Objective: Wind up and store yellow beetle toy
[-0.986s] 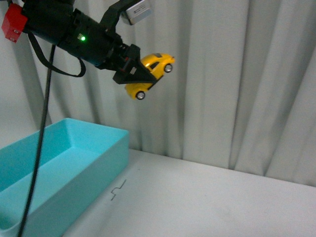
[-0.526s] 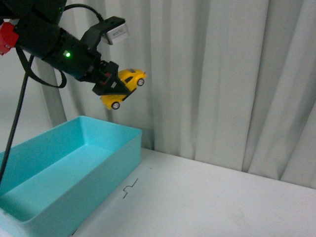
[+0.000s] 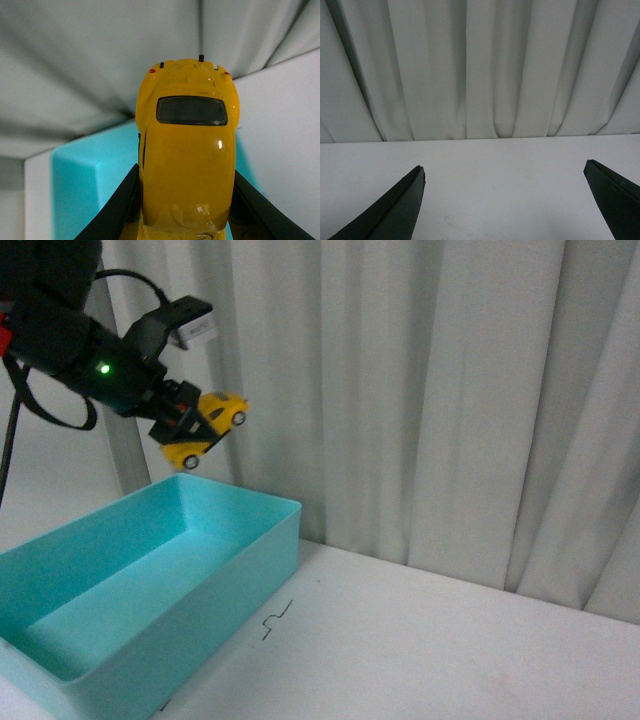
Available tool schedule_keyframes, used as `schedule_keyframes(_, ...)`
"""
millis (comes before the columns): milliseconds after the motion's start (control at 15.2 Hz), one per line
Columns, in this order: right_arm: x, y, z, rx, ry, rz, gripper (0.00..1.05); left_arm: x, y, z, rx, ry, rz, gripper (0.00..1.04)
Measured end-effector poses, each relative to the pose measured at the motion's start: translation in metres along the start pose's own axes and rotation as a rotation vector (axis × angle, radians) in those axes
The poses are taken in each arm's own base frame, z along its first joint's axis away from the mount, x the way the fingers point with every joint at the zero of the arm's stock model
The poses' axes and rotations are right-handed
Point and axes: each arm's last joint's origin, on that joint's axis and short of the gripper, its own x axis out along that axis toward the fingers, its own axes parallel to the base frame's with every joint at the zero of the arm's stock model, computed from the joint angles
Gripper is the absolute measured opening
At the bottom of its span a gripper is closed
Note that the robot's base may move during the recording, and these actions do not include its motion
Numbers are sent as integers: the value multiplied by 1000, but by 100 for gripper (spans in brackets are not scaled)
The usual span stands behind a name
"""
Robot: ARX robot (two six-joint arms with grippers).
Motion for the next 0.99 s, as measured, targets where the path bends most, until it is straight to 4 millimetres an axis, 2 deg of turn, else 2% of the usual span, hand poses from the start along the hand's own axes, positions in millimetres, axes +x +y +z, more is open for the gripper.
schedule_keyframes(197,0,0,0,0,0,0,98,2,8,-16,-16,59,46,41)
schedule_keyframes(263,0,0,0,0,0,0,98,15,16,-58,-45,184,75,41)
schedule_keyframes(329,0,0,0,0,0,0,98,31,14,-93,-67,244,68,41)
schedule_keyframes(394,0,0,0,0,0,0,98,59,8,-120,-69,327,80,41)
schedule_keyframes(657,0,0,0,0,0,0,98,78,5,-134,-80,352,93,41)
schedule_keyframes(854,0,0,0,0,0,0,98,90,-10,-136,-103,363,33,41)
schedule_keyframes(986,0,0,0,0,0,0,98,91,-15,-136,-116,377,-2,58)
